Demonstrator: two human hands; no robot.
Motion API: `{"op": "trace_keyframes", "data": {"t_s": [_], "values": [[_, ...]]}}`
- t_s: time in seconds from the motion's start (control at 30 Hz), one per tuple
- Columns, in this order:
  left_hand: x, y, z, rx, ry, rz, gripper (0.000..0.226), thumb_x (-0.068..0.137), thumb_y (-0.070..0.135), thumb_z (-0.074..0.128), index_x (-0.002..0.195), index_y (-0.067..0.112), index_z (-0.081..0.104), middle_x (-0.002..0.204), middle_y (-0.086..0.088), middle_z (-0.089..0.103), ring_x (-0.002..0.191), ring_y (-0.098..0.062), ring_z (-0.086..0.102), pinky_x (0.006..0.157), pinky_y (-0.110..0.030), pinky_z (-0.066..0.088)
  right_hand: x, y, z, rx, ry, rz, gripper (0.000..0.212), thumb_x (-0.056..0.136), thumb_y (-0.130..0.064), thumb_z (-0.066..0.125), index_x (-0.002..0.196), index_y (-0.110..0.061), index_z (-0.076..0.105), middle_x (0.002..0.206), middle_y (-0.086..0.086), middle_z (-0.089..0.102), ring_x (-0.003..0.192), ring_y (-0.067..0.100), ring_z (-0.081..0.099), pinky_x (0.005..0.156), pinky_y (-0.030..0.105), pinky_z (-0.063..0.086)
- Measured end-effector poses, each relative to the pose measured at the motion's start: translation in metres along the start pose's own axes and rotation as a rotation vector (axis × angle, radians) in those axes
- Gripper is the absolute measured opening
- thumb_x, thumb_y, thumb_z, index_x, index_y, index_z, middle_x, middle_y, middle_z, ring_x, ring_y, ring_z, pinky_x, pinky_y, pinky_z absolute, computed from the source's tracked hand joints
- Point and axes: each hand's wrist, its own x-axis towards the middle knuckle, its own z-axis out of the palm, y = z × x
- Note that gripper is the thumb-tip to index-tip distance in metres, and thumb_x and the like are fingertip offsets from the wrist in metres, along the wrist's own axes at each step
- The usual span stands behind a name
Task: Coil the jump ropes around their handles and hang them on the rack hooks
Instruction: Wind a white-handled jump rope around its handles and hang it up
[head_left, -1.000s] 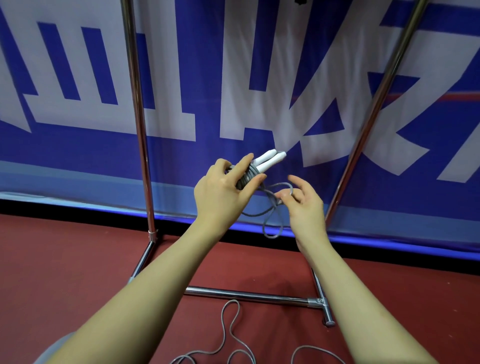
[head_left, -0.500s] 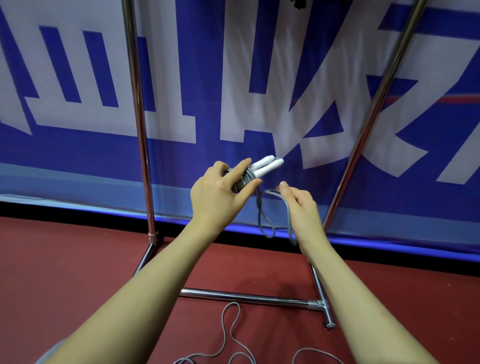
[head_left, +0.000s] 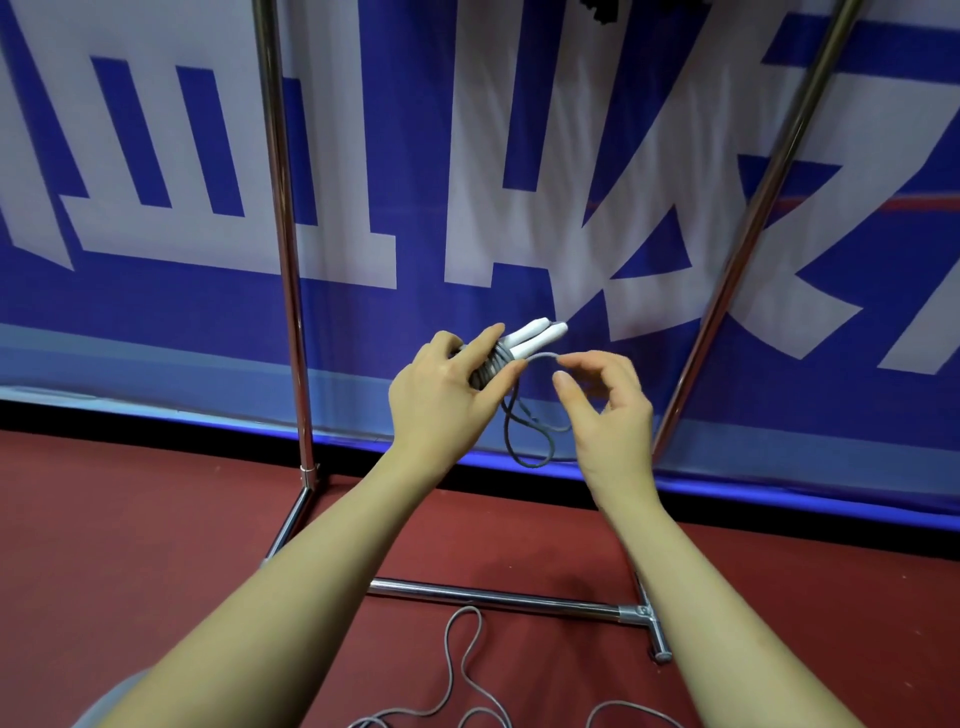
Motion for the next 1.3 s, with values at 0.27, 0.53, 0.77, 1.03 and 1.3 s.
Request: {"op": "trace_keyframes", "data": {"t_s": [0.27,0.53,0.77,1.03,1.3], "values": [[-0.002,0.010,-0.008,-0.047,-0.081,-0.103,0.065,0.076,0.072,0.037,0.123,0.037,0.064,0.086,0.003,0.059,0.074,-0.015,0.059,0.058,-0.030,0.046,0.000,0.007,0.004,-0.165,0.049,-0.147,0.020,0.085,-0.016,0.062,0.104,-0.013,0.068,0.122,-0.004,0.049,0.111,0.001,0.042,0.103,0.032,0.037],[-0.002,0.012,-0.009,-0.027,-0.123,-0.130,0.072,0.073,0.076,0.029,0.127,0.040,0.060,0.087,0.005,0.057,0.075,-0.013,0.057,0.060,-0.026,0.038,-0.004,0.004,0.008,-0.164,-0.064,-0.170,0.022,0.083,-0.003,0.068,0.099,-0.013,0.057,0.100,-0.003,0.058,0.094,0.014,0.054,0.087,0.036,0.046],[-0.002,0.014,-0.010,-0.053,-0.119,-0.102,0.068,0.075,0.074,0.032,0.127,0.040,0.061,0.085,0.008,0.054,0.071,-0.007,0.050,0.054,-0.022,0.031,-0.004,0.011,0.014,-0.312,-0.165,-0.092,0.014,0.081,-0.031,0.072,0.085,-0.020,0.064,0.083,-0.012,0.062,0.088,0.015,0.052,0.083,0.008,0.025],[-0.002,0.007,-0.008,0.002,-0.141,-0.091,0.066,0.078,0.072,0.039,0.128,0.036,0.061,0.083,0.002,0.053,0.068,-0.013,0.050,0.053,-0.023,0.028,0.000,0.009,0.011,-0.178,-0.194,0.025,0.012,0.083,-0.002,0.065,0.079,-0.008,0.056,0.080,0.002,0.056,0.073,0.007,0.052,0.066,0.016,0.042],[-0.002,0.003,-0.004,0.069,-0.108,-0.065,0.063,0.079,0.070,0.038,0.122,0.034,0.066,0.078,0.000,0.052,0.062,-0.019,0.055,0.054,-0.024,0.031,-0.005,0.003,0.009,-0.217,-0.268,0.107,0.019,0.088,-0.009,0.059,0.103,-0.018,0.051,0.071,-0.009,0.057,0.067,0.013,0.054,0.067,0.037,0.046]]}}
